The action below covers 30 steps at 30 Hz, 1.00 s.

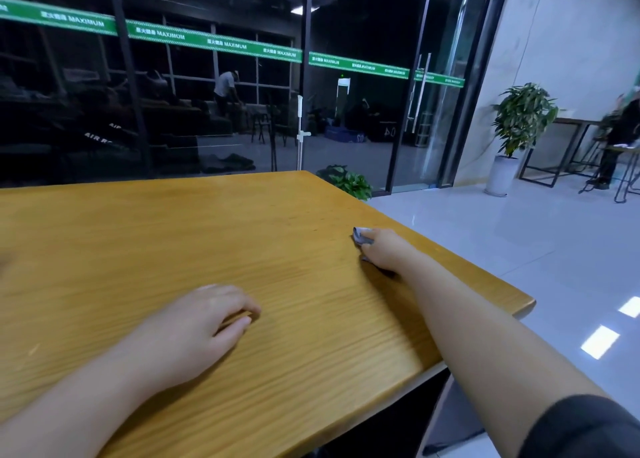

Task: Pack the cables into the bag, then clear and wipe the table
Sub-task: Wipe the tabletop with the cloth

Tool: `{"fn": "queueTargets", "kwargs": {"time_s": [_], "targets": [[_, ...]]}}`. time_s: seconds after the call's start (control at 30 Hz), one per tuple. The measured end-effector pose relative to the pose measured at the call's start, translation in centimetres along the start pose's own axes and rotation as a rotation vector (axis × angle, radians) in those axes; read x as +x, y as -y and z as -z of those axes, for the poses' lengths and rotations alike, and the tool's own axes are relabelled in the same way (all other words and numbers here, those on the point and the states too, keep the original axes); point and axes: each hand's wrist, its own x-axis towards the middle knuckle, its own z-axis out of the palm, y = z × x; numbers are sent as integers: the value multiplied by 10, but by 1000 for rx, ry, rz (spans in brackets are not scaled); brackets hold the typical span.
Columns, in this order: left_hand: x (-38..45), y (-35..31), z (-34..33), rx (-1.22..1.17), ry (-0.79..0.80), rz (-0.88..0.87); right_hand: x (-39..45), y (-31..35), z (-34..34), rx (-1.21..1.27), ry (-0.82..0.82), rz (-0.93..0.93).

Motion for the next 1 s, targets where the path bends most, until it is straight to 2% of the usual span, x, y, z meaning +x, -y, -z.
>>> {"fn": "queueTargets", "kwargs": {"time_s": [0.13,0.33,0.5,0.57,0.63,0.73,0.9,1.0], "targets": [[-1,-1,3,-4,-2,1,-2,-34,8,51,-20,-105],[-2,-7,6,11,27,9,-25,-59,10,32,-177,-237],[-2,-14,11,45,37,18,-36,-16,-1,264,-326,-14],[-3,-14,11,49,38,28,-37,5,-9,208,-305,79],[-5,-13,12,40,37,37,-36,15,-14,153,-237,87],[-5,-12,14,39,25,34,-37,8,-15,64,-150,30],[-4,-14,17,48,-6,19,-44,0,-7,-96,-100,-119],[-6,-17,23,46,-55,22,-47,8,-3,-40,-155,-102]]}}
